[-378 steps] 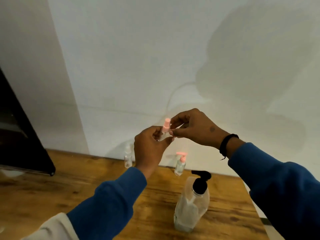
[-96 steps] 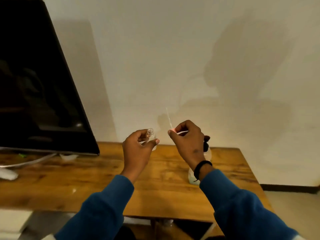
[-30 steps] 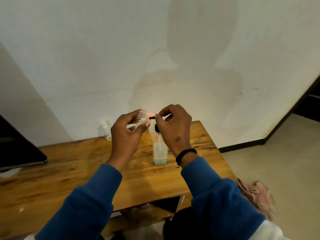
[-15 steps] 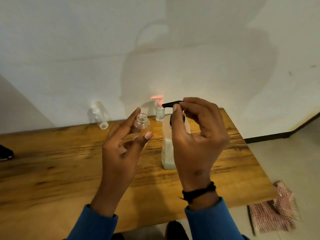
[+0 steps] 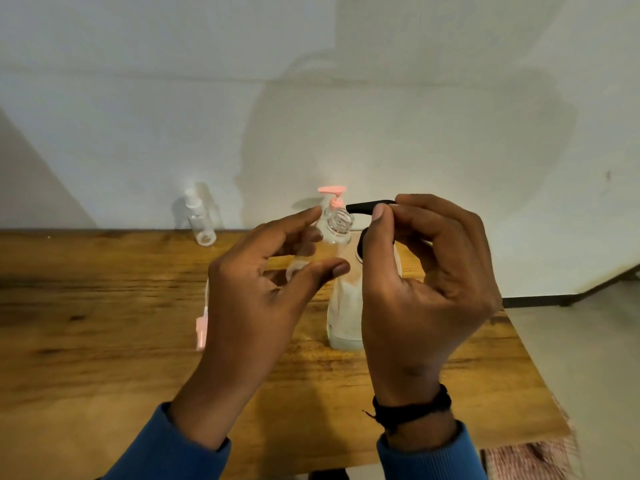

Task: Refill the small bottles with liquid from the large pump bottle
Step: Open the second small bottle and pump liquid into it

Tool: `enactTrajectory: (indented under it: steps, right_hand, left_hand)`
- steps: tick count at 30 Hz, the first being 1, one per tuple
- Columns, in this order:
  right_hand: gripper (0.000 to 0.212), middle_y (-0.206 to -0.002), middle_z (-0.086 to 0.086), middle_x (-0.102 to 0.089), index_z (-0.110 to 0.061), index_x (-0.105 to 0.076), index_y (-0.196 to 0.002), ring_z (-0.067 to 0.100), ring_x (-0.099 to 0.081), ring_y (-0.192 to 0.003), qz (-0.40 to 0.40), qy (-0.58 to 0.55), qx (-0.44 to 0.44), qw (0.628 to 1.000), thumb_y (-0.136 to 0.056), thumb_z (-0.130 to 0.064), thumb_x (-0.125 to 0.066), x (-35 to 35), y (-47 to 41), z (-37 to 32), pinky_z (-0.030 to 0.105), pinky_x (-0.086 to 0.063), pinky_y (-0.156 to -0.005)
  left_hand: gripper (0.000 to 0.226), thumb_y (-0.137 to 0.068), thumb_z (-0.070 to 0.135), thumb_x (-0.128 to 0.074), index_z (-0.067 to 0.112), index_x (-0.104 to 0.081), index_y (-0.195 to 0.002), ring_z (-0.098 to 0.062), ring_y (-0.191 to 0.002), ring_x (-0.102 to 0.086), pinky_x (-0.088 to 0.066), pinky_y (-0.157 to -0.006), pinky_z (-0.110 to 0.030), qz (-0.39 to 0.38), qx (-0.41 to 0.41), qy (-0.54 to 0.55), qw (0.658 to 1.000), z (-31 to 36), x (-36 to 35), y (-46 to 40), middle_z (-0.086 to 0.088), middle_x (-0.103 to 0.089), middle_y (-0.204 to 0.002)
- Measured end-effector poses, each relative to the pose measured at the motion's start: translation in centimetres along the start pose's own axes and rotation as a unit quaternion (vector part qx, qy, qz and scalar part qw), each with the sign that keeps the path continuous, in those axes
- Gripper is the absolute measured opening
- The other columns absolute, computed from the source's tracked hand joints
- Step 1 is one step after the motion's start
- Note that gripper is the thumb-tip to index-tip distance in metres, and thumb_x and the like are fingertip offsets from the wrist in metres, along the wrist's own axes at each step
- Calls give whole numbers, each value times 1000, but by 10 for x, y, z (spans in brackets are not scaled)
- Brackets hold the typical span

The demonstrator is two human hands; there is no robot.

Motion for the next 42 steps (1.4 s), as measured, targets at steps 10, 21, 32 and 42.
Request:
enactTrajectory:
  steps: [10, 21, 32, 42]
  right_hand:
    - [5, -84, 9, -66, -1, -69, -80, 17, -64, -73, 11, 1, -11, 1000, -84, -3, -72, -5, -9, 6, 30, -54, -59]
    - [27, -60, 3, -60, 0, -60, -73, 12, -59, -47, -32, -62, -197, 978, -84, -17, -77, -12, -31, 8, 29, -49, -48]
    - [39, -81, 9, -71, -6, -74, -90, 16, -59, -60, -128, -143, -243, 951, -90, 9, -38, -21, -40, 19, 22, -46, -53]
    - [30, -55, 5, -50, 3, -60, -70, 23, -47, -43, -62, -171, -265, 947, -87, 11, -36, -24, -31, 18, 24, -40, -39]
  left_hand:
    - [50, -63, 26, -89, 13, -73, -109, -10, -97, -73, -62, -76, -32, 8, 54, 60, 997, -1, 3, -3, 5, -77, -100]
    - [46, -56, 13, -85, 7, -73, -101, -26, -97, -74, -59, -79, -30, 15, 114, 246, 962, -10, 13, -7, -9, -77, -98]
    - [56, -61, 10, -81, 13, -71, -117, -30, -107, -70, -57, -85, -31, -43, 137, 296, 944, -13, 14, -6, -11, -74, -113]
    - [52, -58, 11, -83, 9, -70, -108, -33, -103, -71, -58, -85, -36, -9, 149, 309, 939, -15, 13, -7, -14, -75, -109]
Point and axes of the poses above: each hand's wrist, its own y-axis away from the middle knuckle, its own x-axis out of the back of the hand, z = x × y, the point moved 2 cm from there along -y, towards the middle knuckle
